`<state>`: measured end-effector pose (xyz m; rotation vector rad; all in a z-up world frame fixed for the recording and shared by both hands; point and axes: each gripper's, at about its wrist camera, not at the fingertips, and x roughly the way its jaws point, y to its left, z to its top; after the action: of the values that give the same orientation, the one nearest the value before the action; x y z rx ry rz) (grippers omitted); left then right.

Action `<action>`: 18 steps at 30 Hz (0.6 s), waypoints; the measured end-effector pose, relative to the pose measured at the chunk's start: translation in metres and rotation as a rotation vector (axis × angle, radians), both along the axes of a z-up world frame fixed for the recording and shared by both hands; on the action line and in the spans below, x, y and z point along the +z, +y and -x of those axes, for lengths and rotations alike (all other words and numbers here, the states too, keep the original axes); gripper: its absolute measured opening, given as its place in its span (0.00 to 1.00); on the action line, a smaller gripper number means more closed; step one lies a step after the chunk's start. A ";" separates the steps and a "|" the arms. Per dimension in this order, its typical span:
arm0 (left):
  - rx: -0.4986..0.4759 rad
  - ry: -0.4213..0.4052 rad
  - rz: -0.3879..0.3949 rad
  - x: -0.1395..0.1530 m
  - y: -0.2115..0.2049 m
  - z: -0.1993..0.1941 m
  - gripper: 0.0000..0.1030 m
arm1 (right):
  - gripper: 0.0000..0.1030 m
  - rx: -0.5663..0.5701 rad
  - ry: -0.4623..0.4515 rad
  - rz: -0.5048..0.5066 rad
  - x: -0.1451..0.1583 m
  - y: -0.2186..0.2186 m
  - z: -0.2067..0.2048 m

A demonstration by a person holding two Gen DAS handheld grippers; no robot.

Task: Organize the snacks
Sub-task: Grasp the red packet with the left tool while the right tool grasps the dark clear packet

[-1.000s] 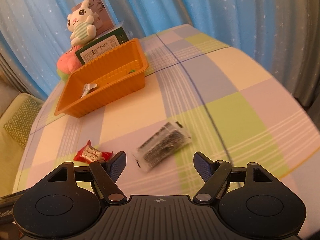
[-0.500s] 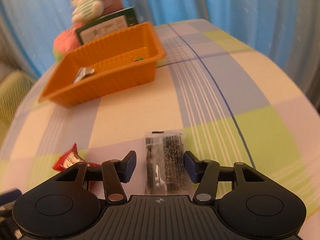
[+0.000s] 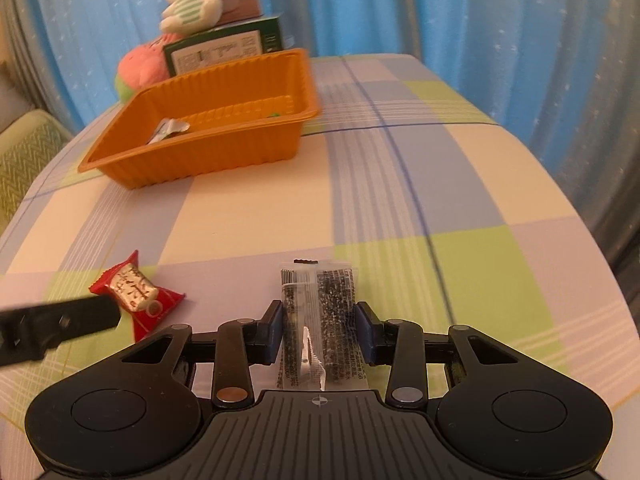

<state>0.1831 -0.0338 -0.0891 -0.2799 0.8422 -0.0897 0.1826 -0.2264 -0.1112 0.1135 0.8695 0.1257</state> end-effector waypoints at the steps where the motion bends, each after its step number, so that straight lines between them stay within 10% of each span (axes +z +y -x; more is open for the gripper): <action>1: -0.002 -0.004 0.001 -0.001 -0.004 -0.003 0.79 | 0.37 -0.007 -0.002 0.000 0.000 -0.003 0.002; 9: -0.037 -0.023 -0.003 -0.012 -0.020 -0.031 0.63 | 0.37 -0.040 -0.015 -0.005 -0.003 -0.017 0.008; 18: -0.157 -0.039 -0.188 -0.019 -0.035 -0.035 0.38 | 0.37 -0.036 -0.019 -0.009 -0.008 -0.018 0.009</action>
<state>0.2179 -0.0687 -0.1080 -0.0350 0.8269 -0.1608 0.1733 -0.2440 -0.1190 0.1366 0.8477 0.0968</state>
